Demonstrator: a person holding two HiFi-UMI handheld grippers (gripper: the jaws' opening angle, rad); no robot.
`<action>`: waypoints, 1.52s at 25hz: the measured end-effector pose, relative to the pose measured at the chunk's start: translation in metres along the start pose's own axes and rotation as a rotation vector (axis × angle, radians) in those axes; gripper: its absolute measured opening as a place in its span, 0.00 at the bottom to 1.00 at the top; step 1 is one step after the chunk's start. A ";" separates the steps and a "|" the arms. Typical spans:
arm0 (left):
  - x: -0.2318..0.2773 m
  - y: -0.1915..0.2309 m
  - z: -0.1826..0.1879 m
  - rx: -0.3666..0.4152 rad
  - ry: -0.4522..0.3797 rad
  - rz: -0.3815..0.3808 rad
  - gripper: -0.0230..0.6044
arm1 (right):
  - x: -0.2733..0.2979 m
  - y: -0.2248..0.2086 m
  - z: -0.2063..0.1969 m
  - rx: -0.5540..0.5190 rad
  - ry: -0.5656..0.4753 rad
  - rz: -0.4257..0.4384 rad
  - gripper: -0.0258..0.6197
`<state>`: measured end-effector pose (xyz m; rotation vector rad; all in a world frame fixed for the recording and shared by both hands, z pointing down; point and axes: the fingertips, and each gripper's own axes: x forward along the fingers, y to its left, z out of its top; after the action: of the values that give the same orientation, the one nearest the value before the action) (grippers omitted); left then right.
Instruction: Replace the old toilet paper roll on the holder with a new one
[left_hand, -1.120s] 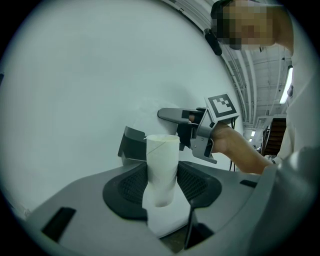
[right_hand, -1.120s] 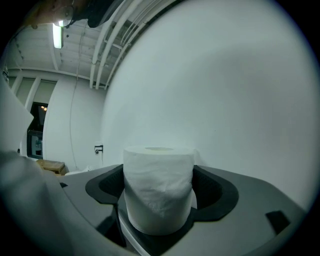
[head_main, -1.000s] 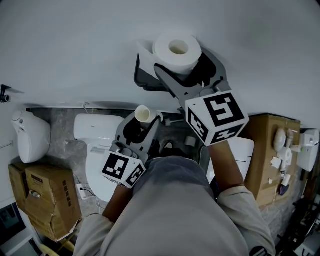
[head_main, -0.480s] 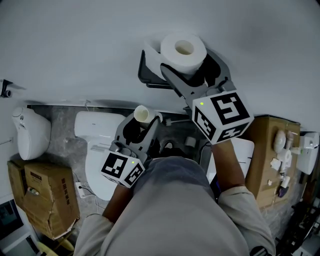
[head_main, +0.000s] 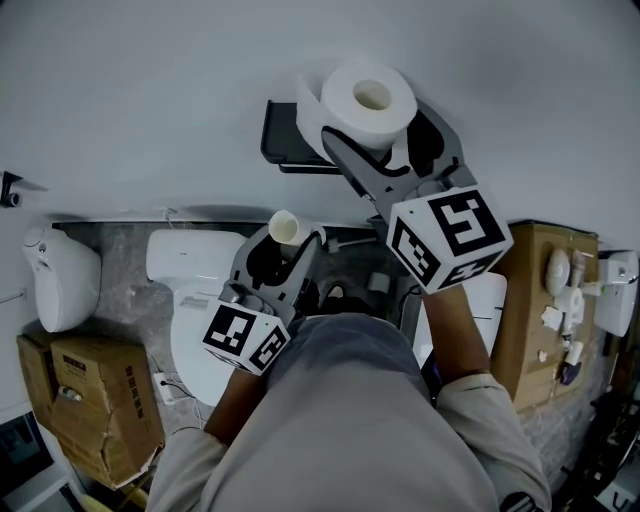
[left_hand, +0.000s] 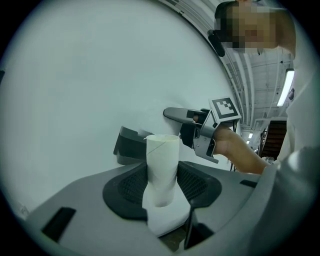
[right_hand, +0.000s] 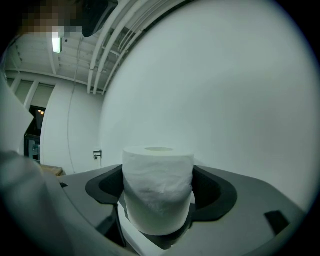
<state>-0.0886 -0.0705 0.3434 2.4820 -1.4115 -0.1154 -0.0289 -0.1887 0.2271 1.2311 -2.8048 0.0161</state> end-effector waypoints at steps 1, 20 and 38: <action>0.001 -0.003 -0.001 0.000 0.002 -0.007 0.32 | -0.003 0.000 0.000 0.000 -0.001 0.000 0.66; 0.020 -0.040 -0.008 -0.009 0.036 -0.109 0.32 | -0.061 -0.045 -0.002 0.156 -0.075 -0.113 0.66; 0.025 -0.049 -0.015 -0.032 0.057 -0.137 0.32 | -0.106 -0.095 -0.063 0.636 -0.122 -0.202 0.66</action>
<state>-0.0318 -0.0657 0.3459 2.5340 -1.2076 -0.0940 0.1165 -0.1727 0.2797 1.6679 -2.8526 0.9096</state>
